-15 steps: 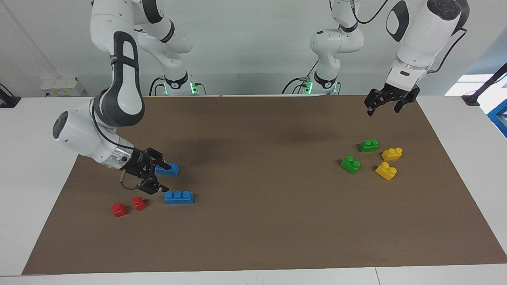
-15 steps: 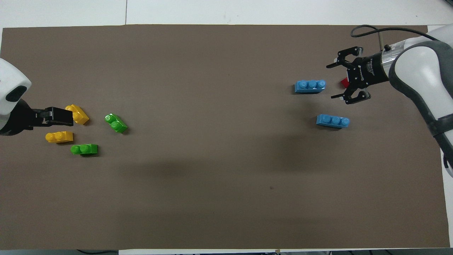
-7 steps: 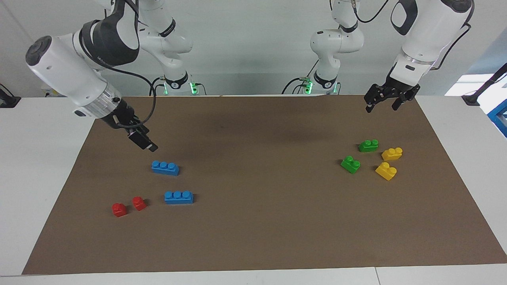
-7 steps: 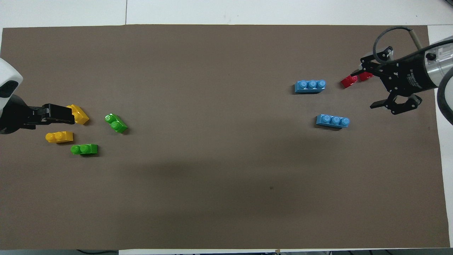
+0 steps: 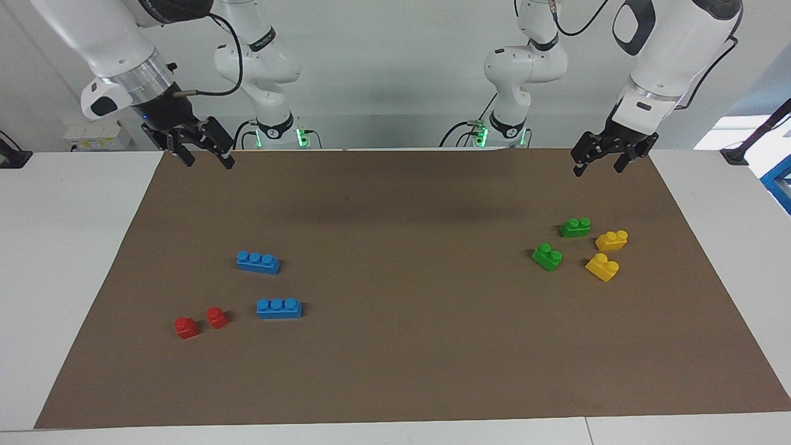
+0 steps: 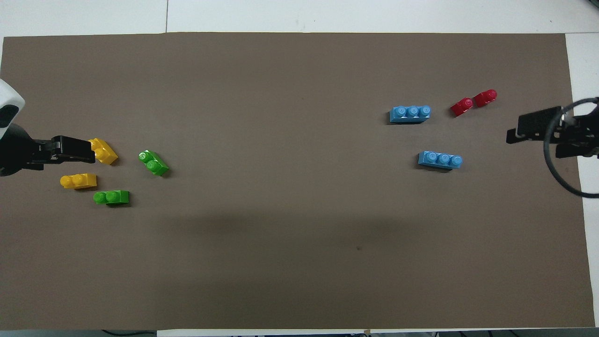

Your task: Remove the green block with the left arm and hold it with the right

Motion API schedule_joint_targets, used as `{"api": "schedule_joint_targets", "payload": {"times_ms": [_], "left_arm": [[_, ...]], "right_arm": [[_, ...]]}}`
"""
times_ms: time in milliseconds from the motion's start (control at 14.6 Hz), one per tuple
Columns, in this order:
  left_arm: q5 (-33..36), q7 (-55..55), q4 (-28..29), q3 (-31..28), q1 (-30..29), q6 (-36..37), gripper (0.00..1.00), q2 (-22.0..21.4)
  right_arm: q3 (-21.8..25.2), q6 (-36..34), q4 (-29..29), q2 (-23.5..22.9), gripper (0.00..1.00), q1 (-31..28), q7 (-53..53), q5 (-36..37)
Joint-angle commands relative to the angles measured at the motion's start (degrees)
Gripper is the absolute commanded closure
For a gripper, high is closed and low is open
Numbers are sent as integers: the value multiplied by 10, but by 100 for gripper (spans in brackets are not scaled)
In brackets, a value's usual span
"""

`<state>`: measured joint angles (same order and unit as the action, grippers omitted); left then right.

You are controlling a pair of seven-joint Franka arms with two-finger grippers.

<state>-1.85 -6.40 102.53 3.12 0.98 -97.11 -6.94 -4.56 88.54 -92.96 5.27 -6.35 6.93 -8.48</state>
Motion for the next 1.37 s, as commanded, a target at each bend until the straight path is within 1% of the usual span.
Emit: {"api": "schedule_joint_targets", "payload": {"times_ms": [0, 137, 342, 616, 958, 1095, 1300], "left_arm": [[-5, 25, -12, 5, -9, 9, 0, 6], [-5, 34, -12, 5, -10, 10, 0, 6], [-5, 34, -12, 4, -11, 10, 0, 6], [-5, 33, -14, 5, -10, 10, 0, 6], [-5, 33, -12, 5, -10, 10, 0, 6], [-5, 33, -12, 5, -10, 10, 0, 6], [-5, 33, -12, 5, -10, 9, 0, 6]], "right_arm": [[-7, -20, -12, 34, 0, 0, -124, 68], [-5, -36, -11, 47, 0, -3, -137, 67], [-2, -38, -13, 48, 0, -7, -137, 67], [-2, -43, -6, 32, 0, -5, -132, 66], [-5, -61, 31, -1, 0, 0, -118, 66], [-7, -60, 31, -5, 0, 1, -94, 67], [-7, -58, 27, -4, 0, 1, -89, 72]]}}
